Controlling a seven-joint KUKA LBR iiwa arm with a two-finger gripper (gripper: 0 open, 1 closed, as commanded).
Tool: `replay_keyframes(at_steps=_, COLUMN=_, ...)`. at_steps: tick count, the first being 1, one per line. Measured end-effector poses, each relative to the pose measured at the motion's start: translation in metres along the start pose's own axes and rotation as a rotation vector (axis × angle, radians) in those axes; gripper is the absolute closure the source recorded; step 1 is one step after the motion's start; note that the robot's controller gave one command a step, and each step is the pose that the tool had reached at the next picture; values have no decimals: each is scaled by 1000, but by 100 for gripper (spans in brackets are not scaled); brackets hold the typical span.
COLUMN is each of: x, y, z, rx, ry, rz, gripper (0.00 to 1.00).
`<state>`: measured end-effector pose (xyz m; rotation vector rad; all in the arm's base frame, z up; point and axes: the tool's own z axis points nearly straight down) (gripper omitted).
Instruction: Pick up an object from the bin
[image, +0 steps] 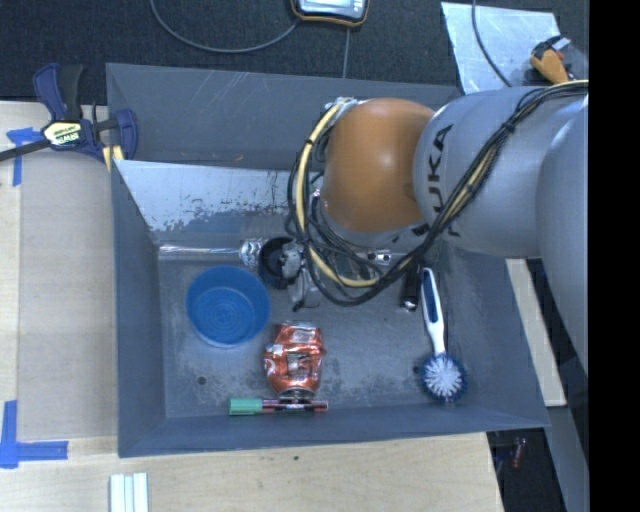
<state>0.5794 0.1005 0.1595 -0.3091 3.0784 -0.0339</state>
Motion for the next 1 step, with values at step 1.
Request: replay_keyframes(at_steps=1, x=-18, y=-6, z=-35, rx=2, ry=-4, rz=-83, gripper=100)
